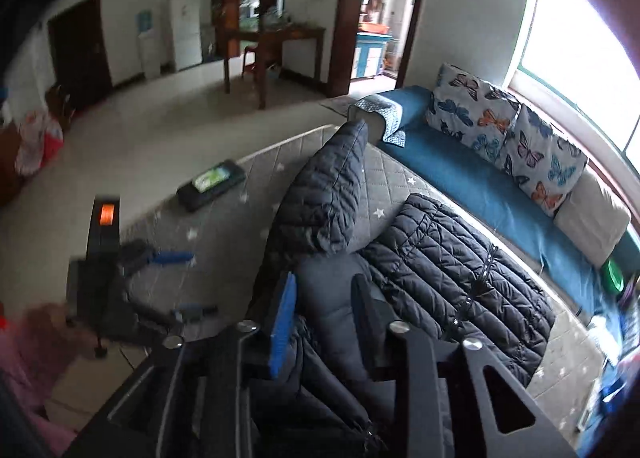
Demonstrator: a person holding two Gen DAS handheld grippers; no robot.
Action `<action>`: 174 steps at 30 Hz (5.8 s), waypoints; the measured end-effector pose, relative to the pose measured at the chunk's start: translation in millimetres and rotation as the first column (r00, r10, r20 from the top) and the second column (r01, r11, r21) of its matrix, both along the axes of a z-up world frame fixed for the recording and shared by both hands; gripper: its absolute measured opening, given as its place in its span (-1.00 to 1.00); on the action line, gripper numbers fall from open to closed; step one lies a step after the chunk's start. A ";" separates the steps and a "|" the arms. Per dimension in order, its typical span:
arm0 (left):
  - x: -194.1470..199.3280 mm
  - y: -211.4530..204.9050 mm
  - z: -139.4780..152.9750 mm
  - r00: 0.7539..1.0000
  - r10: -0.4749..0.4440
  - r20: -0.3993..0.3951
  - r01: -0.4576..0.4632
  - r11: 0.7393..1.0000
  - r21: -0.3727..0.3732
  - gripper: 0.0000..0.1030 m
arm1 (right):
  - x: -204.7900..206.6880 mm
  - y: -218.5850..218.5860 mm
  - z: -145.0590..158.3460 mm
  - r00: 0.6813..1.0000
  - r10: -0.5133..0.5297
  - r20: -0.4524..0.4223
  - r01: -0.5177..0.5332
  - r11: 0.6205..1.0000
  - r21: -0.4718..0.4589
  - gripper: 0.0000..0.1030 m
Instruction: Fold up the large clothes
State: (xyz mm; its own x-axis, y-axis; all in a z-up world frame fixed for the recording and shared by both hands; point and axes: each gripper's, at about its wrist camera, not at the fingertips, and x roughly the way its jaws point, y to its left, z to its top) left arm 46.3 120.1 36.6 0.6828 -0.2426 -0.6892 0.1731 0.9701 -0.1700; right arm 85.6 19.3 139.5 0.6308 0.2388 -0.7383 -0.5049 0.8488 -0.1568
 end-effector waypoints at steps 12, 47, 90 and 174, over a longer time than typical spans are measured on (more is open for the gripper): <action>13.5 -60.2 19.4 0.992 -0.123 0.020 0.124 0.992 -0.027 0.73 | -1.1 -135.5 -18.5 0.956 -0.293 0.016 0.294 0.954 -0.053 0.18; 102.0 -100.9 -24.8 0.961 -0.251 -0.113 0.235 0.962 -0.139 -0.59 | 13.3 -229.4 -158.0 0.862 -0.479 -0.165 0.490 0.871 0.030 0.30; 187.9 -110.1 117.9 0.971 -0.129 0.202 0.130 0.991 0.009 -0.79 | -14.0 -224.8 -149.1 0.885 -0.465 -0.007 0.462 0.876 0.137 0.97; 136.9 -32.9 -40.2 0.965 -0.171 -0.199 0.136 0.975 -0.175 0.21 | -15.9 -287.4 -103.5 0.860 -0.489 -0.143 0.502 0.764 0.406 -0.71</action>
